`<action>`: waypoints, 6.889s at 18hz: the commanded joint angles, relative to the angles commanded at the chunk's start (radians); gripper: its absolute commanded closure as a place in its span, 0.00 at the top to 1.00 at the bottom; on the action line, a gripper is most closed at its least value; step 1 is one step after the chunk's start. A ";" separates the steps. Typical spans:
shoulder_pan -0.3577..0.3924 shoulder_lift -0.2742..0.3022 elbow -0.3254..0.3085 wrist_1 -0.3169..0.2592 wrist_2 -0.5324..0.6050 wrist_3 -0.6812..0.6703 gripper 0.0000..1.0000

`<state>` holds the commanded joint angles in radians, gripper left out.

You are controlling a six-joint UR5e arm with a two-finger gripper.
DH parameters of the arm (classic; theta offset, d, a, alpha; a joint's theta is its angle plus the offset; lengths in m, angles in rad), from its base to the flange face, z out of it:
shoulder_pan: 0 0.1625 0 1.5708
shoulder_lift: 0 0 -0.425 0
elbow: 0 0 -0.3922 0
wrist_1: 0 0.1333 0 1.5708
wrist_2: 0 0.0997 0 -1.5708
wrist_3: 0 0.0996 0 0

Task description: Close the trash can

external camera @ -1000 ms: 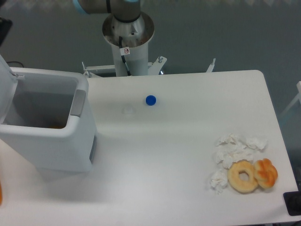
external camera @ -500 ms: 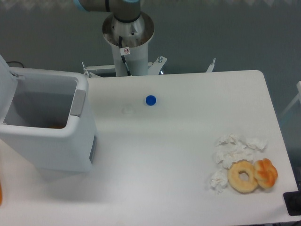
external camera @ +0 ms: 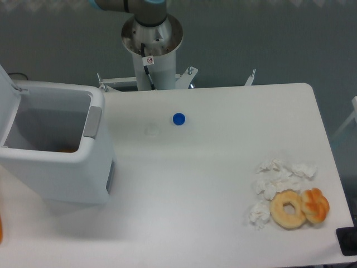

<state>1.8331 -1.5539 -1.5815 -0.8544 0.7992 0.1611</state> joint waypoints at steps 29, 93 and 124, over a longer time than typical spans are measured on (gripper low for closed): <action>0.201 0.002 -0.086 -0.005 0.213 0.015 1.00; 0.348 0.034 -0.175 -0.063 0.206 0.169 1.00; 0.960 -0.038 -0.080 -0.110 0.551 1.181 1.00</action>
<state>2.7932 -1.5923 -1.6613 -0.9646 1.3499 1.3421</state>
